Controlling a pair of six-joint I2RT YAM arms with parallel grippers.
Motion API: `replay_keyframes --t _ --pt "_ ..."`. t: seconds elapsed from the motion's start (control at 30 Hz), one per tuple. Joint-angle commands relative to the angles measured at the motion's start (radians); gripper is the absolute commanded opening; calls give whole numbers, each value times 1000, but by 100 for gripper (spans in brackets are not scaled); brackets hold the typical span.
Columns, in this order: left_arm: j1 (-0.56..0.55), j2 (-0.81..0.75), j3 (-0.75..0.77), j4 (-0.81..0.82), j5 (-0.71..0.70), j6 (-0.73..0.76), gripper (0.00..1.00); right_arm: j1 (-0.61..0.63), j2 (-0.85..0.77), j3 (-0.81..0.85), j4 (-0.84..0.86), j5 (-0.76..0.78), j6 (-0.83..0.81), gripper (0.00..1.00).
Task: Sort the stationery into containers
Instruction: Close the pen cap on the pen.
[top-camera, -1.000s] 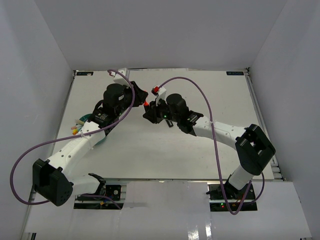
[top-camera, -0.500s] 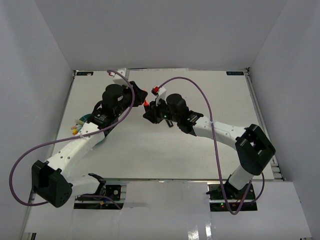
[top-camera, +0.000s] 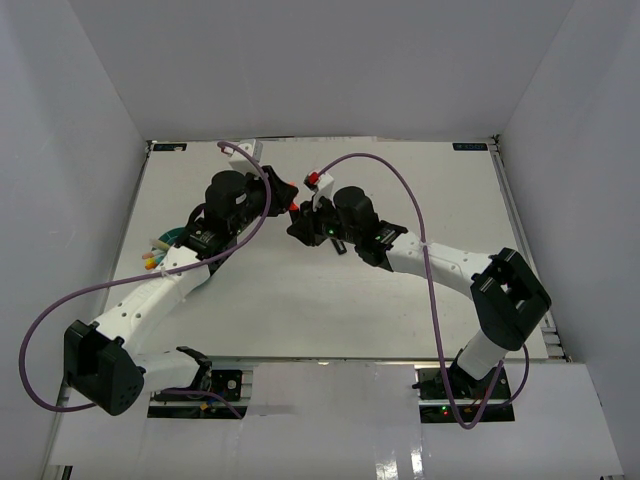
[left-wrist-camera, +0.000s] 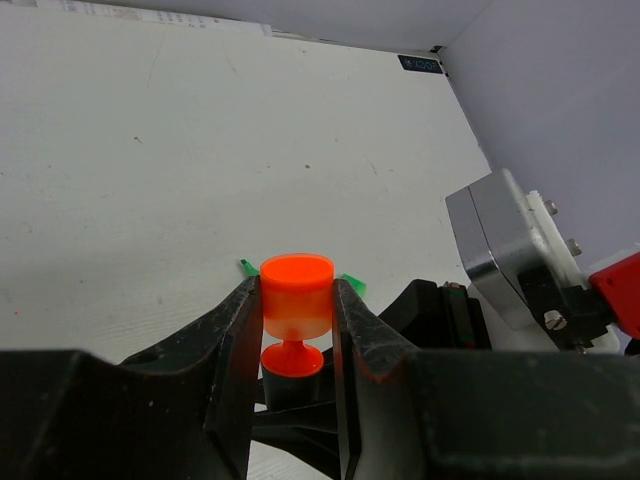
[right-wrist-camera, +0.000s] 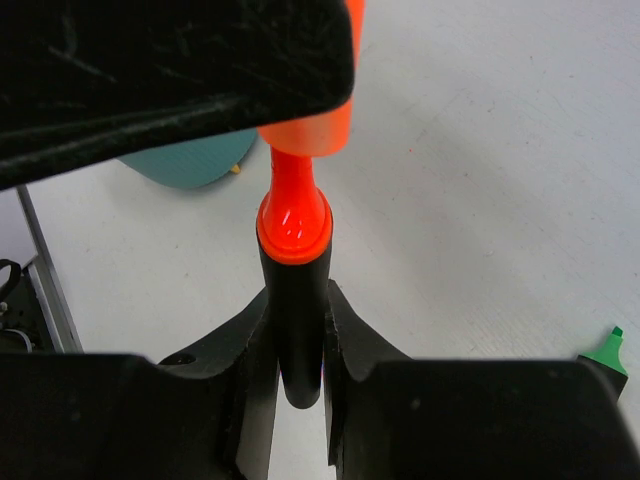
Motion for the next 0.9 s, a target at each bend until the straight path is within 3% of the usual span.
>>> replay_keyframes --t 0.0,0.87 --pt "-4 -35 -8 17 7 9 0 -5 -38 12 35 5 1 8" --pt "-4 -30 -29 49 97 46 0 -34 -64 67 50 -69 5 8"
